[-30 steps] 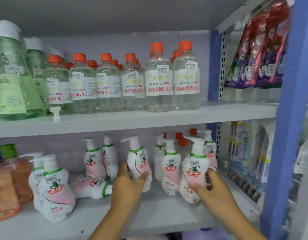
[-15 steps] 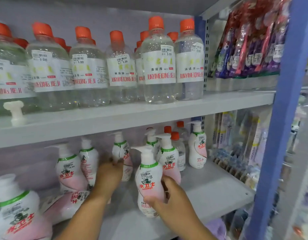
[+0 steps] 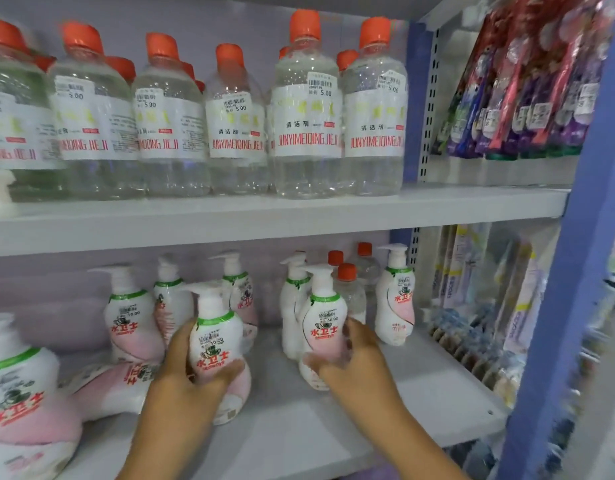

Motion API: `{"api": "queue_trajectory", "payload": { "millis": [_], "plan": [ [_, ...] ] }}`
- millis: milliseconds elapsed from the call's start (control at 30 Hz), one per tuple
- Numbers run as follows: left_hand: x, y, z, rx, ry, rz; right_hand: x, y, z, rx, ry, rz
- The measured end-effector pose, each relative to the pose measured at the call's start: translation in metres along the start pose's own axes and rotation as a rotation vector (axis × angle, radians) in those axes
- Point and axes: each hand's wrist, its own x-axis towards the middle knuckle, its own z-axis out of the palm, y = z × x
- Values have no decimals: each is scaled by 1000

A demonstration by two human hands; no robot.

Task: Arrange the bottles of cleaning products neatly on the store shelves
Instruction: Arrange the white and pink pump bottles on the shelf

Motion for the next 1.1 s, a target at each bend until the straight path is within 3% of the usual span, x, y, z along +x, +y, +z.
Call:
{"api": "queue_trajectory", "payload": {
  "millis": [133, 300, 367, 433, 467, 533, 600, 667, 700, 767, 800, 867, 933, 1100],
  "plan": [
    [-5, 1, -17, 24, 194, -36, 8, 7, 16, -39, -36, -88],
    [-12, 3, -24, 181, 288, -54, -6, -11, 43, -80, -232, -200],
    [-26, 18, -19, 252, 476, 65, -14, -22, 56, -174, -268, -254],
    [-42, 39, -7, 275, 596, 305, -19, -23, 68, -122, -329, -319],
    [-48, 50, 3, 243, 552, 391, -21, -30, 73, -40, -311, -298],
    [-44, 65, 30, 134, 314, 417, -20, -37, 67, 179, -388, -292],
    [-28, 66, 61, 62, 128, 348, -14, -27, 53, 120, -328, -332],
    [-8, 54, 90, 56, 87, 323, 0, -9, 17, 76, -137, -312],
    [3, 45, 104, 98, 99, 300, 10, 1, -4, 68, 57, -265],
    [23, 33, 128, 201, 98, 168, 33, 21, -45, 46, 348, -182],
    [31, 31, 135, 182, 81, 75, 47, 28, -63, 20, 412, -131],
    [43, 29, 145, 41, 28, -20, 75, 43, -87, -52, 390, 39],
    [47, 26, 151, -24, -14, -7, 92, 53, -91, -82, 240, 165],
    [45, 15, 150, 156, 42, -5, 96, 64, -82, -57, 119, 172]
  ]
}}
